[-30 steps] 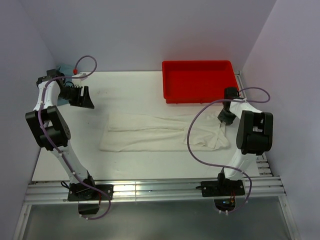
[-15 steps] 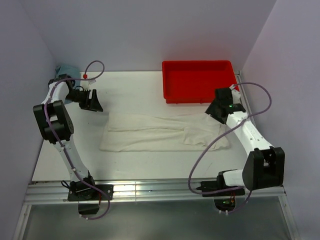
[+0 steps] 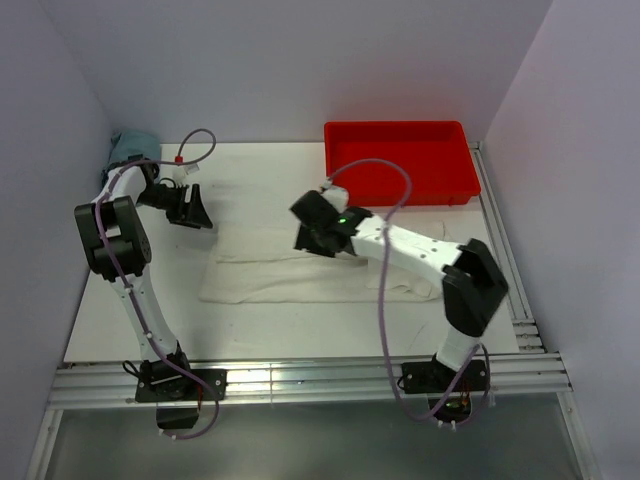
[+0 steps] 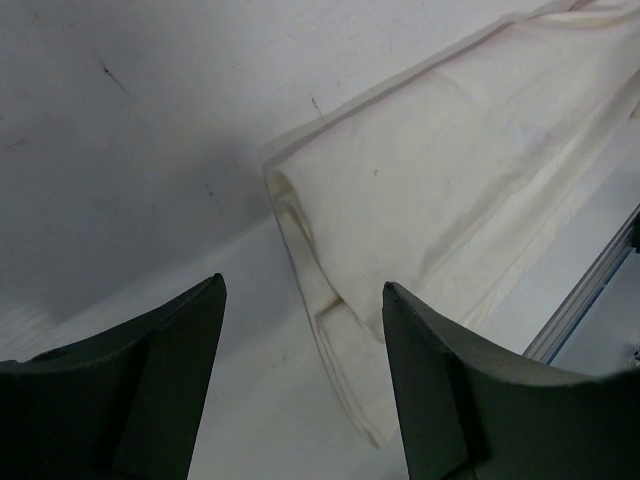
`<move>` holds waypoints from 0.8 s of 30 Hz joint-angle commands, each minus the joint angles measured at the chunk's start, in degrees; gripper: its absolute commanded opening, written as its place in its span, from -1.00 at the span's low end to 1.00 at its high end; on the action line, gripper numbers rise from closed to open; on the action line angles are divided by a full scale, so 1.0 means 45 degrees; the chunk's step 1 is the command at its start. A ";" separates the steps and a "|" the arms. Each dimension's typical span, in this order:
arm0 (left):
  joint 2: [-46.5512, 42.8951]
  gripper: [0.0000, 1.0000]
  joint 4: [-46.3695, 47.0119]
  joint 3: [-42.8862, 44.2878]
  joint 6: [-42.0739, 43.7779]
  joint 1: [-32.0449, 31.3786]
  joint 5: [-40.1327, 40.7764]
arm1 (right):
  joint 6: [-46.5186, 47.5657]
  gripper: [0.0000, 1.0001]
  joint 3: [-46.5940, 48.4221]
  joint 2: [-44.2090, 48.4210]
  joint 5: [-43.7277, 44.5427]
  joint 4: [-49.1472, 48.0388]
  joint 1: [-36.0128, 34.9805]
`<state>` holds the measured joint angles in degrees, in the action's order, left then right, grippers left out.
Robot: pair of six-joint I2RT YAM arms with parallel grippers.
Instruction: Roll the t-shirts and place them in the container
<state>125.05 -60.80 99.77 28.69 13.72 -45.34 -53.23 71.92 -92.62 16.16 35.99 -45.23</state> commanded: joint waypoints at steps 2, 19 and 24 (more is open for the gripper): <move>0.0178 0.40 -0.0551 0.0369 0.0673 -0.0254 -0.0334 | -0.0730 0.14 0.3809 -0.3195 -0.0171 -0.0185 -0.1957; 0.0784 0.40 -0.1236 0.0525 0.1321 -0.0703 -0.0256 | -0.0417 0.02 1.2494 -1.0335 -0.1599 0.0207 -0.4694; 0.0785 0.40 -0.1080 0.0486 0.1047 -0.0880 -0.0217 | -0.0241 -0.03 1.3001 -1.0960 -0.1853 0.0127 -0.4869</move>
<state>129.12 -65.41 100.40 32.97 10.52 -45.21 -55.44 126.85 -140.64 8.14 36.99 -66.72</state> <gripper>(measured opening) 0.703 0.489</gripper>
